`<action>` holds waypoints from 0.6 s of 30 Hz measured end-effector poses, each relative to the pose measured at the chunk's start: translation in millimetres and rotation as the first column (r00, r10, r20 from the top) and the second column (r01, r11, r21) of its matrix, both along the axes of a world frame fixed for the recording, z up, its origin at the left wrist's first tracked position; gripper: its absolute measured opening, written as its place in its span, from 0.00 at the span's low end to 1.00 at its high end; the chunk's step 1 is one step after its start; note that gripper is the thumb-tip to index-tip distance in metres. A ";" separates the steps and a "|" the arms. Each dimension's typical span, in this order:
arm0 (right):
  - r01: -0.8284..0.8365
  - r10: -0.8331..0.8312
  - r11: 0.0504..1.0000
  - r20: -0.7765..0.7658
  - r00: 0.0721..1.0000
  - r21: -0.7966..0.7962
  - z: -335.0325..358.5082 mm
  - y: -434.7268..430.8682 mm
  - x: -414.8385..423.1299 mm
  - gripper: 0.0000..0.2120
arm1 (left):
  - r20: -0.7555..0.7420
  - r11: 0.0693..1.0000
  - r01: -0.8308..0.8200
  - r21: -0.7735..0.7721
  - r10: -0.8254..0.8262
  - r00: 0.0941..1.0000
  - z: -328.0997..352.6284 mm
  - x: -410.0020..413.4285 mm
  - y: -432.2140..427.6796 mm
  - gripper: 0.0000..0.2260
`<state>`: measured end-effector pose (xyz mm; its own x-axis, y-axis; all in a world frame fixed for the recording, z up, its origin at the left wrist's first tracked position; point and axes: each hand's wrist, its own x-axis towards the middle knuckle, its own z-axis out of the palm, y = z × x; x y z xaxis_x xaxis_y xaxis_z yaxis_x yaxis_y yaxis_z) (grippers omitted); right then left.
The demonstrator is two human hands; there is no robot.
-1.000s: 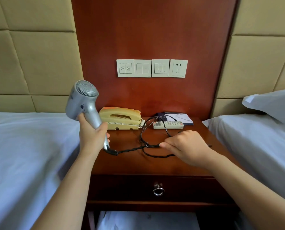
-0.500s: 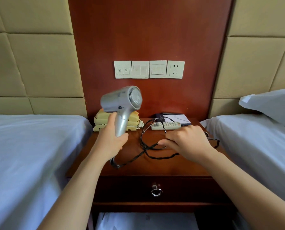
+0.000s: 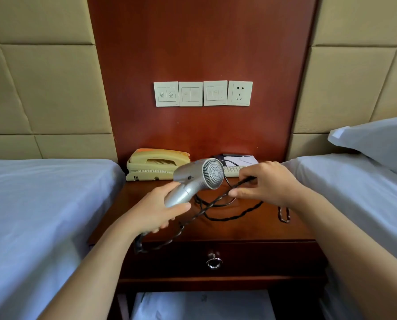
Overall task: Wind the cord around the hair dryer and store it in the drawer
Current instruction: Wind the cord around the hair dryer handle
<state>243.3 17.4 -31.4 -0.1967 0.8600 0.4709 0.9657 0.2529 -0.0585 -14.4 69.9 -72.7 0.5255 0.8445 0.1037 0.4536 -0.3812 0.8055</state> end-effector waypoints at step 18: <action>0.028 0.000 0.996 -0.319 0.948 0.083 4.4 8.9 15.5 0.23 | 0.095 0.860 0.312 -0.403 -0.300 0.949 10.8 25.4 -28.8 0.10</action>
